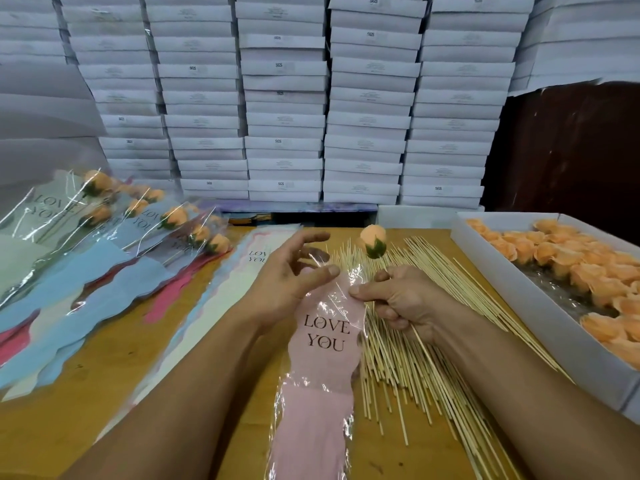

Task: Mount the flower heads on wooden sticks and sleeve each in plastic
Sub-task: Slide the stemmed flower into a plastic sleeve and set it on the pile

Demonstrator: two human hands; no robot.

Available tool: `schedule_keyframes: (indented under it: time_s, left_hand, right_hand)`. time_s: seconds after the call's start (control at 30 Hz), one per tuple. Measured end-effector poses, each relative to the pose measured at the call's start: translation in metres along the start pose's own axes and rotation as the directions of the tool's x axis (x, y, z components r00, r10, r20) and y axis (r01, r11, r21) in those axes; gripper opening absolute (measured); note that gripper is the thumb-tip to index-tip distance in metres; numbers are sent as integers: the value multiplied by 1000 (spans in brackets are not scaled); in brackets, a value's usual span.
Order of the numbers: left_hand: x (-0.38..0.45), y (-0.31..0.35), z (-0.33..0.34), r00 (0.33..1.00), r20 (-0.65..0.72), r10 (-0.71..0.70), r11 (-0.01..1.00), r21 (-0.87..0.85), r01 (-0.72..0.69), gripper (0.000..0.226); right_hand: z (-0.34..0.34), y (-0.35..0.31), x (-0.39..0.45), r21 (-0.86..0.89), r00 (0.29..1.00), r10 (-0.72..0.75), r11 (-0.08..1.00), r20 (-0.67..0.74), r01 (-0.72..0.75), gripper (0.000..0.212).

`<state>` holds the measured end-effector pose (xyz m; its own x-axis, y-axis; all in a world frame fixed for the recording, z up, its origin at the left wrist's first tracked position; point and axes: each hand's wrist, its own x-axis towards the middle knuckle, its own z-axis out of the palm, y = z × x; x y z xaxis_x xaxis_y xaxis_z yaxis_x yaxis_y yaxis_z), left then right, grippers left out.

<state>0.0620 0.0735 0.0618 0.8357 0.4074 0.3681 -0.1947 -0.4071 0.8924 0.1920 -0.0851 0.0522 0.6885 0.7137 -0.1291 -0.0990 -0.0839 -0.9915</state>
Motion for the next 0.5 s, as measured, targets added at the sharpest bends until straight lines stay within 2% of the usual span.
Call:
schedule_keyframes:
  time_s: [0.13, 0.23, 0.37, 0.5]
  left_hand:
    - [2, -3, -1, 994, -4, 108, 979, 177, -106, 19]
    - [3, -6, -2, 985, -29, 168, 953, 260, -155, 8]
    - [5, -7, -4, 990, -51, 134, 955, 274, -115, 7]
    - [6, -4, -8, 983, -90, 160, 968, 208, -138, 9]
  right_hand:
    - [0, -1, -1, -23, 1000, 9, 1000, -21, -9, 44]
    - [0, 0, -1, -26, 999, 8, 1000, -45, -9, 44]
    - [0, -2, -3, -68, 999, 19, 997, -47, -22, 43]
    - [0, -3, -6, -100, 998, 67, 993, 13, -65, 33]
